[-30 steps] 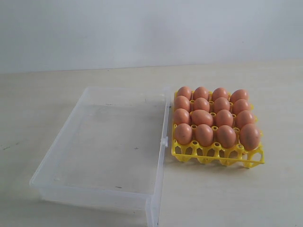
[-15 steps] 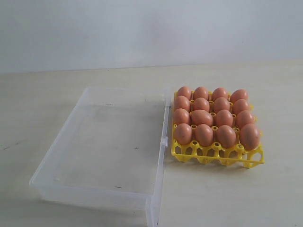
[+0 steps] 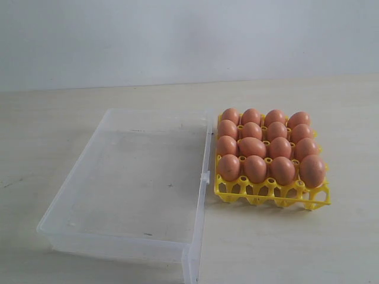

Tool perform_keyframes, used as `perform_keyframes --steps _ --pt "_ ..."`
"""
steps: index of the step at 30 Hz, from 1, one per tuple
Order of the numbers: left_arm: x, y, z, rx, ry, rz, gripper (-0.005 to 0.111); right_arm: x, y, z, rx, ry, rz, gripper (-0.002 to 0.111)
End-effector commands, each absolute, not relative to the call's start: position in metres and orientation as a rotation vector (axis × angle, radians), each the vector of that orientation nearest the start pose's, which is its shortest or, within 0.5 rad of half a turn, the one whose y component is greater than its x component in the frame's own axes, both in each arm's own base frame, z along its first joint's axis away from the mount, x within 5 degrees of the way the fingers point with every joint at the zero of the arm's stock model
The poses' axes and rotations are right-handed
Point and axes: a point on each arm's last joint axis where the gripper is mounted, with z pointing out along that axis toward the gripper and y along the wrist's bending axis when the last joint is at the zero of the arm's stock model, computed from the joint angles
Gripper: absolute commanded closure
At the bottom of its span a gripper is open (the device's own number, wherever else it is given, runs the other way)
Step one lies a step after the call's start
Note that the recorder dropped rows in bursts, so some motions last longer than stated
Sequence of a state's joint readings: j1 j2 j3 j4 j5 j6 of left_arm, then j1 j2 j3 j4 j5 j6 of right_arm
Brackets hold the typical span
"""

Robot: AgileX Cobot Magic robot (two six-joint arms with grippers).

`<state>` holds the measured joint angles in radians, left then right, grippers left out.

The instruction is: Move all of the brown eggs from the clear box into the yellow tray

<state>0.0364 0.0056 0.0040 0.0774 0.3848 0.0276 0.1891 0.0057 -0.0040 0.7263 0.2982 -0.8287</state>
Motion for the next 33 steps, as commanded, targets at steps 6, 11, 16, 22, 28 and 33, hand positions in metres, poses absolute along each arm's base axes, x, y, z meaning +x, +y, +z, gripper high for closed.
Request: perform_keyframes --steps 6,11,16,22,28,33 --pt "0.053 0.004 0.179 0.039 1.862 0.111 0.107 0.051 0.024 0.193 -0.361 1.665 0.16 0.108" --pt "0.053 0.004 0.179 0.039 1.862 0.111 0.107 0.053 0.021 0.194 -0.329 1.664 0.128 0.108" --pt "0.053 0.004 0.179 0.039 1.862 0.111 0.107 0.054 0.015 0.193 -0.247 1.685 0.107 0.108" --pt "0.053 0.004 0.179 0.039 1.862 0.111 0.107 0.054 0.012 0.192 -0.204 1.708 0.078 0.108" --pt "0.053 0.004 0.179 0.039 1.862 0.111 0.107 0.054 0.008 0.187 -0.109 1.771 0.086 0.108" --pt "0.053 0.004 0.179 0.039 1.862 0.111 0.107 0.053 0.006 0.183 -0.101 1.817 0.04 0.108"
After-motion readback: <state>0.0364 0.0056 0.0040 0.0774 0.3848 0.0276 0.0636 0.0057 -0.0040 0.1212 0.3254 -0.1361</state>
